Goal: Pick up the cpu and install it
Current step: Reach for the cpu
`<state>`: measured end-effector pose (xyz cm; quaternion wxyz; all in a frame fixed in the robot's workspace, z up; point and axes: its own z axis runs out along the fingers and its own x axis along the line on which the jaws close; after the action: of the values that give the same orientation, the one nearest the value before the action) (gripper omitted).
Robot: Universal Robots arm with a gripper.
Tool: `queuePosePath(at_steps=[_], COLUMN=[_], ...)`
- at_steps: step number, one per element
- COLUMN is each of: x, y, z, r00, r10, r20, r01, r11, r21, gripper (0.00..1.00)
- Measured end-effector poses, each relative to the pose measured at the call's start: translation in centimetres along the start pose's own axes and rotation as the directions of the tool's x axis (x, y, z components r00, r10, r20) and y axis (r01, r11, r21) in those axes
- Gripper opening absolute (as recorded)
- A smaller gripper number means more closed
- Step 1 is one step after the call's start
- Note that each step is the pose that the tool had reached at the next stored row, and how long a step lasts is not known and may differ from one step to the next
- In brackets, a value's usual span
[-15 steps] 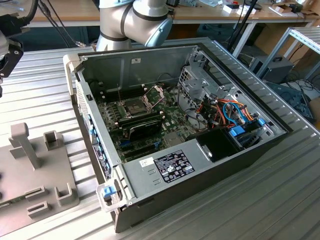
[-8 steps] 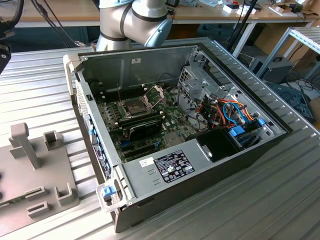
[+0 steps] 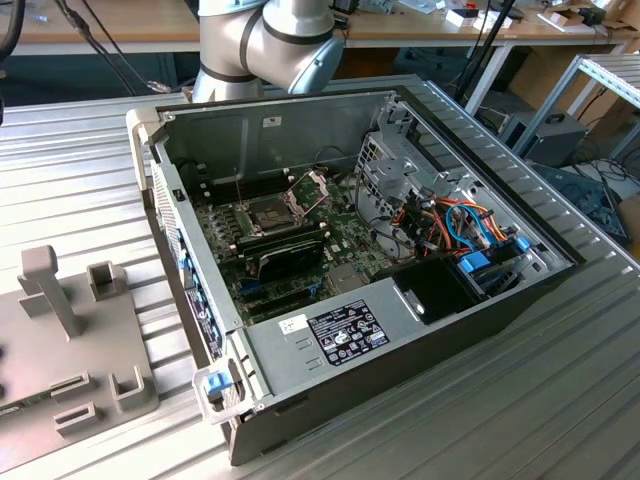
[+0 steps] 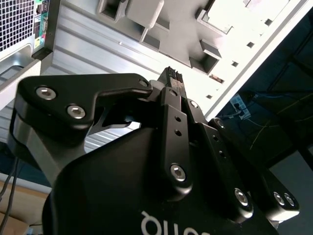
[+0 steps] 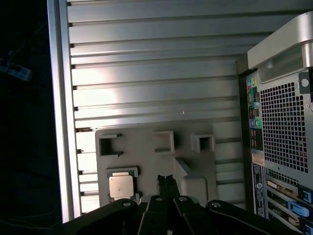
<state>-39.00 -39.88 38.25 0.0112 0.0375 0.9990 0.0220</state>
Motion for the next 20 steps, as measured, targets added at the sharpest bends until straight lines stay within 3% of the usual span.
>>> queuePosePath(at_steps=[8, 17, 20], x=[0.15, 0.17, 0.17], y=[-0.02, -0.07, -0.07], z=[0.06, 1.24, 1.29], r00=[1.0000, 1.0000, 1.0000], r10=[0.000, 0.000, 0.000], r20=[-0.0001, -0.0001, -0.0003], r01=[0.000, 0.000, 0.000], r11=[1.0000, 1.0000, 1.0000], r21=[0.0001, 0.0000, 0.0002], gripper=[0.11, 0.11, 0.11])
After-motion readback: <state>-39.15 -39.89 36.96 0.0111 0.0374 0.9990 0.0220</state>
